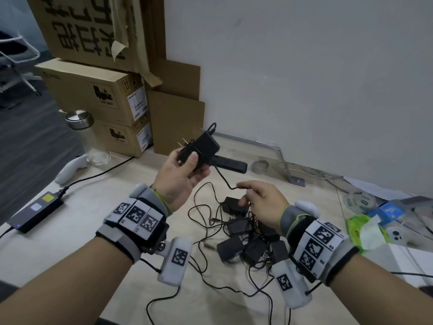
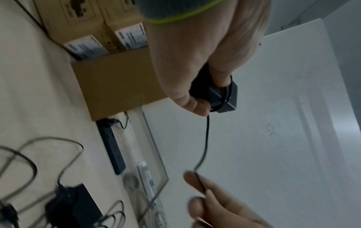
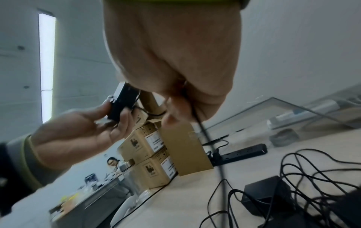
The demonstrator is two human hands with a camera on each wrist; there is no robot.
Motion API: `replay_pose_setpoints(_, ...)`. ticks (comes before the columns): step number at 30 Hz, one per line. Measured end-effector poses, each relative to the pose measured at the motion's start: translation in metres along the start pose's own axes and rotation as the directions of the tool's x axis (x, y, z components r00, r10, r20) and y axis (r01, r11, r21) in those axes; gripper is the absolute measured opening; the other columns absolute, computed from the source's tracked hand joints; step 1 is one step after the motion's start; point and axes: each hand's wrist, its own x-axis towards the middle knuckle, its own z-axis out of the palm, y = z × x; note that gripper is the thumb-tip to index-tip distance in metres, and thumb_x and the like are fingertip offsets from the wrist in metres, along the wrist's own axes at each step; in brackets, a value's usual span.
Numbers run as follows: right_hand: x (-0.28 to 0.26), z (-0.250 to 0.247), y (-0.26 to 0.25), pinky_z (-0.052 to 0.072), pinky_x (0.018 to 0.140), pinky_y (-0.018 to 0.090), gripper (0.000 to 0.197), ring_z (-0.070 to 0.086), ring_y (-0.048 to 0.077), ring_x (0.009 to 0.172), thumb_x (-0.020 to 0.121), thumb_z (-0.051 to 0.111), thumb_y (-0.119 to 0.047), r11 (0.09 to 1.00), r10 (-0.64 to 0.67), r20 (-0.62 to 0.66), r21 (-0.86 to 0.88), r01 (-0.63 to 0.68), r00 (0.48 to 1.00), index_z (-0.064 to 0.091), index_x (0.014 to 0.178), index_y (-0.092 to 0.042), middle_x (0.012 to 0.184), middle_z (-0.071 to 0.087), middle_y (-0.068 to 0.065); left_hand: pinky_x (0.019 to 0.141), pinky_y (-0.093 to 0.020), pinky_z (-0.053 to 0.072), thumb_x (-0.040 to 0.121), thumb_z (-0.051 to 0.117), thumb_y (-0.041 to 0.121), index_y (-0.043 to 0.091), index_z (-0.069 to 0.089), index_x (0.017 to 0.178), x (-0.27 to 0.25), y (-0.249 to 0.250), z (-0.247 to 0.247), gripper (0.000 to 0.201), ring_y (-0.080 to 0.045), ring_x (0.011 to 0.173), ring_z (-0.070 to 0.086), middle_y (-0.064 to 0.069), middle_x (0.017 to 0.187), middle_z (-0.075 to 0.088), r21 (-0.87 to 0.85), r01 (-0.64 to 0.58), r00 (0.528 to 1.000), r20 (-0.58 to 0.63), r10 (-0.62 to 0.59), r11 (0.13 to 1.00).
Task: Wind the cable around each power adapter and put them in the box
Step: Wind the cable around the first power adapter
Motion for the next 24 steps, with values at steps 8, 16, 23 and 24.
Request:
replay_pose_setpoints(8,-0.009,-0.003,0.0,0.041,0.103,0.03,0.059,0.05,0.015,0.124,0.085,0.065,-0.041,0.855,0.023,0.164,-0.515,0.065,0.986,0.041,0.139,-0.035,0.136,0.052,-0.009,0.086,-0.04,0.057,0.096,0.05,0.009,0.006,0.044,0.117,0.001,-0.008,0.0,0.022,-0.031,0.099,0.063,-0.02,0.116,0.058,0.038,0.006,0.998,-0.066,-0.004,0.999)
replay_pose_setpoints(16,-0.017,0.037,-0.01,0.052,0.073,0.039,0.014,0.069,0.032,0.083,0.091,0.06,-0.019,0.988,-0.071,0.267,0.152,0.031,0.961,0.055,0.079,-0.018,0.069,0.067,0.002,0.086,-0.042,0.057,0.094,0.054,0.004,0.006,0.043,0.114,-0.003,-0.017,0.012,0.023,-0.032,0.105,0.063,-0.021,0.119,0.054,0.192,-0.062,0.993,-0.086,0.08,0.98)
replay_pose_setpoints(23,-0.014,0.05,-0.016,0.048,0.084,0.029,0.03,0.059,0.009,0.09,0.084,0.067,-0.036,0.977,0.04,-0.051,0.209,-0.029,0.998,0.05,0.103,-0.02,0.108,0.063,-0.004,0.083,-0.036,0.058,0.093,0.056,0.003,0.006,0.044,0.11,-0.007,-0.014,0.018,0.022,-0.027,0.101,0.065,-0.015,0.11,0.057,0.26,-0.117,0.99,-0.042,0.132,0.958)
replay_pose_setpoints(24,-0.015,0.052,-0.021,0.048,0.082,0.028,0.025,0.059,0.01,0.087,0.087,0.065,-0.029,0.962,0.034,-0.02,0.273,-0.027,0.999,0.051,0.104,-0.018,0.109,0.066,0.0,0.083,-0.036,0.058,0.092,0.057,0.003,0.006,0.044,0.11,-0.008,-0.015,0.02,0.022,-0.026,0.1,0.066,-0.016,0.111,0.057,0.27,-0.123,0.99,-0.033,0.137,0.955)
